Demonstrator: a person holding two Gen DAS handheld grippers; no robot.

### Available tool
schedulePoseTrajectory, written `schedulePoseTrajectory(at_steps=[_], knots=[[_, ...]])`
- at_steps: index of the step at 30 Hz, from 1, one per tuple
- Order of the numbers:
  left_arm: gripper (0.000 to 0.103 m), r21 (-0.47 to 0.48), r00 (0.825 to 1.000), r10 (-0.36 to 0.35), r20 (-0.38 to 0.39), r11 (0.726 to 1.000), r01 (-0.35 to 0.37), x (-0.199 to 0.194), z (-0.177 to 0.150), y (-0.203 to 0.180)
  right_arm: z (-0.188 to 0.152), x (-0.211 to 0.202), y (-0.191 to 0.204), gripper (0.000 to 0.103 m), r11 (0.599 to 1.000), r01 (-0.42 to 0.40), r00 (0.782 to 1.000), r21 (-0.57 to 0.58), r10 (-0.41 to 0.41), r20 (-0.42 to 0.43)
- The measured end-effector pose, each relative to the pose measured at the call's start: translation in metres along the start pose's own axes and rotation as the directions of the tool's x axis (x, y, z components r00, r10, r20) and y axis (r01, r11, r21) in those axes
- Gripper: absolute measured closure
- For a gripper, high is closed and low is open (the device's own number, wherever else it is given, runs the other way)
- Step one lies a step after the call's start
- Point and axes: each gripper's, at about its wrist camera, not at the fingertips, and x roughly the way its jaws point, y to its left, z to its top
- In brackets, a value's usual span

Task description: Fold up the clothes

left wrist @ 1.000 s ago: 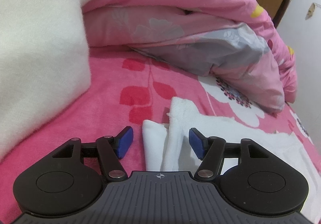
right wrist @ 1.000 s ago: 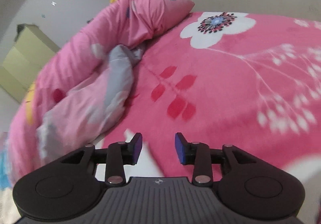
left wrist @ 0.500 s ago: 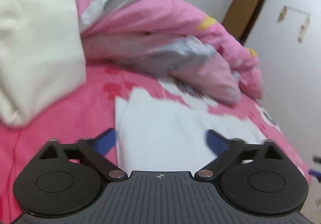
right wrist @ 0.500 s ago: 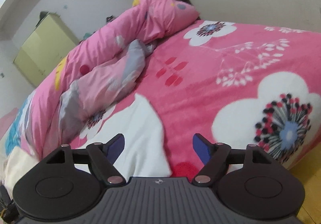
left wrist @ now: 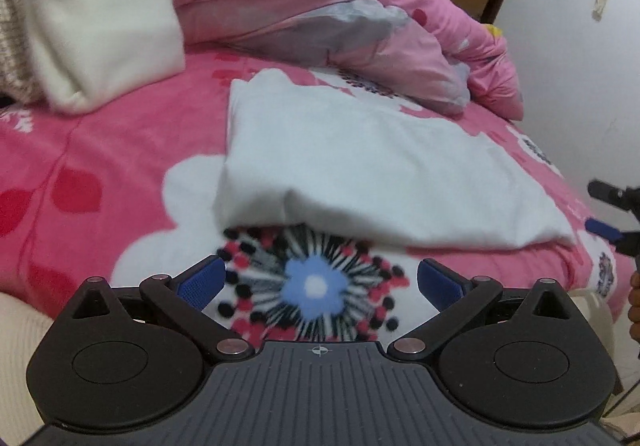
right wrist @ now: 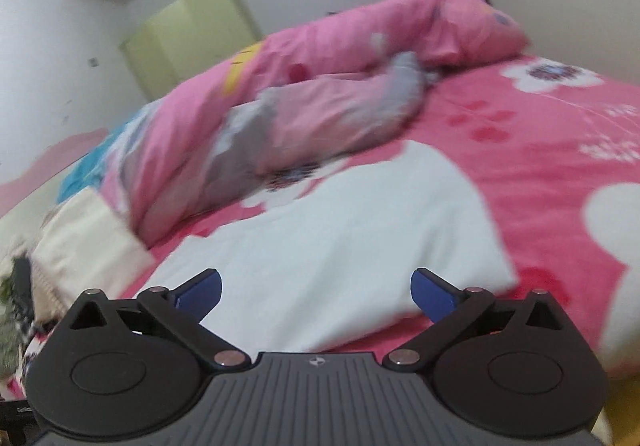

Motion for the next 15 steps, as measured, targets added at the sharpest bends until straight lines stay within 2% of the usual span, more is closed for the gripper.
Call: schedulePoseTrajectory(at_steps=[5, 9, 12, 15], knots=[[0.0, -0.009, 1.0, 0.01, 0.018, 1.0, -0.01, -0.006, -0.019, 0.006, -0.019, 0.015, 0.031, 0.0, 0.999, -0.019, 1.0, -0.044, 0.018, -0.021], [0.0, -0.022, 0.999, 0.022, 0.037, 1.0, -0.021, -0.011, -0.033, 0.012, -0.038, 0.023, 0.047, 0.0, 0.993, -0.078, 0.997, -0.093, 0.076, -0.03], [0.0, -0.102, 0.992, 0.072, 0.099, 0.993, -0.062, -0.019, -0.035, 0.02, -0.048, 0.026, 0.058, 0.0, 0.984, -0.107, 0.994, -0.141, 0.103, -0.035], [0.0, -0.133, 0.989, 0.09, 0.113, 0.988, -0.075, -0.023, -0.035, 0.026, -0.053, 0.03, 0.068, 0.0, 0.974, -0.144, 0.989, -0.173, 0.139, -0.04]])
